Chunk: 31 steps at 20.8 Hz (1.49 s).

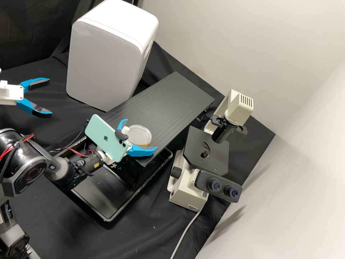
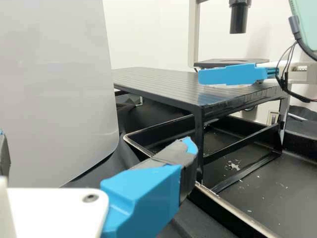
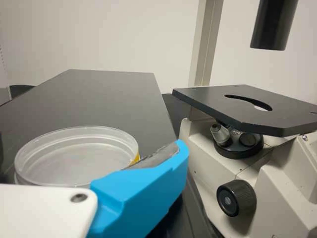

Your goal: Remove the lid from the petri dish

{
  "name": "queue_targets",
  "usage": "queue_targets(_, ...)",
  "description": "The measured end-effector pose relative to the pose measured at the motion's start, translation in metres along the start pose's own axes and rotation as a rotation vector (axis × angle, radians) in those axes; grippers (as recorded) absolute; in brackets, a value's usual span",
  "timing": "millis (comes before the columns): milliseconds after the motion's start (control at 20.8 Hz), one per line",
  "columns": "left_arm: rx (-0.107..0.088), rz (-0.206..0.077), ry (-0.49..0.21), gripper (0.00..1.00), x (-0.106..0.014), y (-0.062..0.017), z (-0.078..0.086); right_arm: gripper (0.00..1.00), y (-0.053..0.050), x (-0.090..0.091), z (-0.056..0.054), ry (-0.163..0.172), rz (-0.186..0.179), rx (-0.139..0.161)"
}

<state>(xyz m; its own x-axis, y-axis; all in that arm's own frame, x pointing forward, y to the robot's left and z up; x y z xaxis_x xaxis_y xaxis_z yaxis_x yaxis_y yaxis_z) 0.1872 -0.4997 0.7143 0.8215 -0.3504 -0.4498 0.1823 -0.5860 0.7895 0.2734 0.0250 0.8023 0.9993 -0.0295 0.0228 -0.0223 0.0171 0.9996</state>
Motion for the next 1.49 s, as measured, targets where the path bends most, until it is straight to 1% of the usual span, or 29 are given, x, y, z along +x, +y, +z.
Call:
queue_targets(48,-0.001,0.0,0.001,1.0,0.0,0.0,-0.0001,0.0,0.0,0.0,0.0,-0.004,0.003,-0.006)
queue_targets(96,-0.001,0.0,0.001,1.0,0.0,0.0,0.0002,0.0,-0.0002,-0.0001,-0.0007,0.001,0.005,-0.011)
queue_targets(240,-0.002,0.0,-0.001,1.0,0.0001,-0.0002,0.0009,0.0,0.0016,-0.0003,-0.0035,0.024,0.032,-0.008)
queue_targets(336,-0.002,0.0,-0.001,1.0,0.0001,-0.0002,0.0009,0.0,0.0028,-0.0003,-0.0038,0.026,0.046,-0.005)
queue_targets(528,-0.003,0.001,0.002,1.0,0.0001,-0.0001,0.0007,0.0,0.0014,-0.0005,-0.0052,0.03,0.041,-0.003)
queue_targets(625,0.003,0.001,0.002,1.0,0.0001,-0.0001,0.0009,0.0,0.0014,-0.0005,-0.0052,0.03,0.041,-0.003)
queue_targets(817,0.001,0.002,0.007,1.0,0.0001,0.0,0.0005,0.0,0.0015,-0.0005,-0.0052,0.03,0.042,-0.003)
queue_targets(913,-0.001,-0.004,0.01,1.0,0.0005,-0.0013,-0.0001,0.0,0.0015,-0.0005,-0.0052,0.03,0.042,-0.003)
queue_targets(1105,-0.001,-0.003,0.01,1.0,0.0031,-0.0014,-0.0003,0.0,0.0016,-0.0005,-0.005,0.028,0.044,-0.001)
queue_targets(1153,-0.001,-0.001,0.011,1.0,0.0035,-0.0011,-0.0005,1.0,0.0016,-0.0005,-0.005,0.028,0.044,-0.001)
queue_targets(1249,-0.003,-0.002,0.014,1.0,0.0035,-0.0012,-0.0007,1.0,0.002,-0.0005,-0.0045,0.022,0.048,0.001)
queue_targets(1393,-0.003,-0.001,0.016,1.0,0.0035,-0.0011,-0.0009,1.0,0.0029,-0.0006,-0.0034,0.007,0.06,-0.016)
queue_targets(1489,-0.003,-0.001,0.016,1.0,0.0035,-0.0011,-0.0009,1.0,0.0033,-0.0006,-0.0029,0.002,0.065,-0.013)
